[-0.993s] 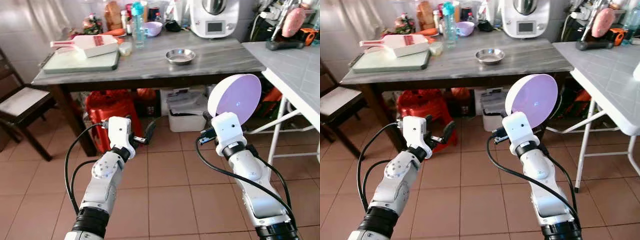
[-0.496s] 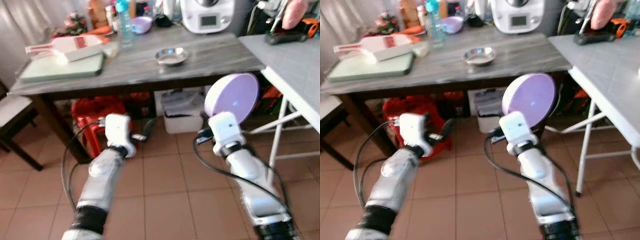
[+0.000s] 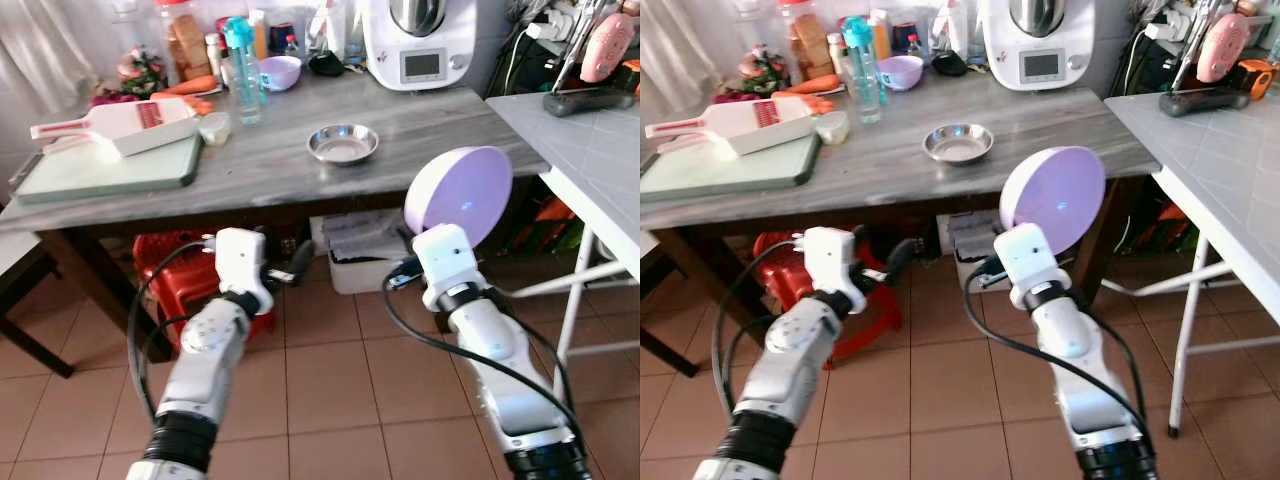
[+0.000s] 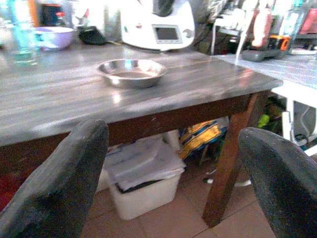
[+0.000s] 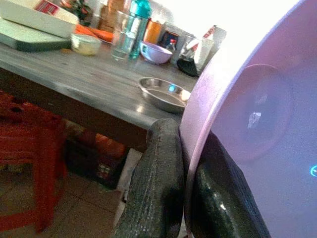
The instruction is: Setting the table
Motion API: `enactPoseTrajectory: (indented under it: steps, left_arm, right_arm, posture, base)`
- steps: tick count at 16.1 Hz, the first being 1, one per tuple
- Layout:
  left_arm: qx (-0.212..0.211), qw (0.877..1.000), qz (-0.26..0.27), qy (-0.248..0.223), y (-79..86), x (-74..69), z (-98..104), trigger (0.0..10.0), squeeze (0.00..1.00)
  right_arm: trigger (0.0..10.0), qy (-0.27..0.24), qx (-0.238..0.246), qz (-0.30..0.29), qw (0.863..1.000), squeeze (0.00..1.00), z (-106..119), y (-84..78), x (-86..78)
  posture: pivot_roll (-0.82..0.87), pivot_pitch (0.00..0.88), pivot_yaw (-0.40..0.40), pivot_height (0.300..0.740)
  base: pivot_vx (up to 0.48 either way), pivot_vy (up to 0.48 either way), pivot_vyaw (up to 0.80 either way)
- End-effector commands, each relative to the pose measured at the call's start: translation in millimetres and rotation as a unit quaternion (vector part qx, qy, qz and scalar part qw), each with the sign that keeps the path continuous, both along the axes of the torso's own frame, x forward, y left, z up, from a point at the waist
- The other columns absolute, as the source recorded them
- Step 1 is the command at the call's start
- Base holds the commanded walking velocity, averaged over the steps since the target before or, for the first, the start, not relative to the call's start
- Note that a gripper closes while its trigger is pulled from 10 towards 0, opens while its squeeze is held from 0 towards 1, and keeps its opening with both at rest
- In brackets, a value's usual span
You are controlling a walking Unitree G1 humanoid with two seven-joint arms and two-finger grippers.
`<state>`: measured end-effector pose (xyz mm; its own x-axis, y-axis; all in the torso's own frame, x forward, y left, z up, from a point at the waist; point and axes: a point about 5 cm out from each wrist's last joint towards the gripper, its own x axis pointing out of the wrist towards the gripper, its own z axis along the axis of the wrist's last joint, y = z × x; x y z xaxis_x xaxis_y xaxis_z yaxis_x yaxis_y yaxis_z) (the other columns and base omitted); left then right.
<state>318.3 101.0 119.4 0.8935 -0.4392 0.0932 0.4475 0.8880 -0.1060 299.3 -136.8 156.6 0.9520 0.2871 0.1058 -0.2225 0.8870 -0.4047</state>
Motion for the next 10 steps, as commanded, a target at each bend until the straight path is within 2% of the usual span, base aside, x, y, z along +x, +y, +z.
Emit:
enactPoseTrajectory:
  steps: [1,7,10]
  left_arm:
    - [0.0,1.0,-0.004,-0.007,-1.4,0.1,3.8,10.0,0.0]
    - [0.0,1.0,-0.011,-0.012,-5.3,-4.3,2.0,10.0,0.0]
    - [0.0,1.0,-0.013,-0.012,-6.1,-4.7,1.9,10.0,0.0]
  right_arm:
    - [10.0,-0.01,0.0,0.0,1.0,0.0,4.5,-0.3,0.5]
    - [10.0,-0.007,-0.001,0.001,1.0,0.0,2.9,-0.3,-1.0]
    - [10.0,-0.008,-0.003,0.003,1.0,0.0,3.1,-0.4,-1.4]
  posture:
    - [-0.06,0.02,0.059,0.74]
    - [-0.06,0.017,0.054,0.74]
    - [-0.06,0.014,0.053,0.74]
  base:
    - [0.48,0.0,0.61]
    - [0.48,0.0,0.5]
    - [0.48,0.0,0.0]
